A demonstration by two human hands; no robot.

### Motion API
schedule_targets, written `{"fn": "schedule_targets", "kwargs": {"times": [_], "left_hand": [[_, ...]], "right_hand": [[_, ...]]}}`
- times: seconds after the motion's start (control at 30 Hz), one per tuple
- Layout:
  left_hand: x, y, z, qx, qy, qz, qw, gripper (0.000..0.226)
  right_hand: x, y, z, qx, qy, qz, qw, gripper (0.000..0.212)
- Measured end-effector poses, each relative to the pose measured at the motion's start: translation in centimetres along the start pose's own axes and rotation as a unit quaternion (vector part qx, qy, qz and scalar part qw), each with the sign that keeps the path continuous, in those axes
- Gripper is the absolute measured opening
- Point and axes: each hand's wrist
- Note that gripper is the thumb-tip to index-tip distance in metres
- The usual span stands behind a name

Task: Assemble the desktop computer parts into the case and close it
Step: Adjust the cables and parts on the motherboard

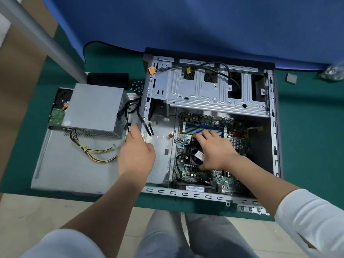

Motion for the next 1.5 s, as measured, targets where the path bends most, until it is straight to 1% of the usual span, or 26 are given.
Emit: {"fn": "schedule_targets", "kwargs": {"times": [0.3, 0.5, 0.7, 0.83, 1.03, 1.2, 1.4, 1.5], "left_hand": [[-0.1, 0.1, 0.0, -0.001, -0.002, 0.002, 1.0, 0.053], [-0.1, 0.1, 0.0, -0.004, -0.005, 0.006, 1.0, 0.049], [0.2, -0.1, -0.1, -0.011, -0.009, 0.001, 1.0, 0.052], [0.0, -0.1, -0.1, -0.013, -0.009, 0.001, 1.0, 0.053], [-0.1, 0.0, -0.1, -0.009, -0.004, 0.006, 1.0, 0.053], [-0.1, 0.1, -0.1, -0.008, -0.004, 0.001, 1.0, 0.055], [-0.1, 0.0, -0.1, -0.008, -0.002, -0.001, 1.0, 0.055], [-0.1, 0.0, -0.1, -0.009, -0.001, -0.004, 1.0, 0.056]], "right_hand": [[0.3, -0.1, -0.4, 0.001, -0.001, -0.01, 1.0, 0.099], [0.3, 0.1, -0.2, 0.002, 0.001, -0.016, 1.0, 0.1], [0.2, 0.3, 0.2, -0.004, -0.013, -0.013, 1.0, 0.104], [0.6, -0.1, -0.2, 0.005, -0.015, -0.008, 1.0, 0.101], [0.4, 0.3, -0.2, 0.007, 0.007, -0.027, 1.0, 0.099], [0.9, -0.1, -0.2, -0.001, 0.014, -0.024, 1.0, 0.093], [0.5, -0.3, -0.2, 0.013, -0.007, -0.005, 1.0, 0.101], [0.5, -0.8, -0.8, -0.006, -0.013, 0.001, 1.0, 0.102]]}}
Point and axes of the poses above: each hand's wrist, its own z-axis towards the middle knuckle, its own y-axis out of the back of the hand, x = y × z, and after that the axes turned 14 degrees about -x, right-handed
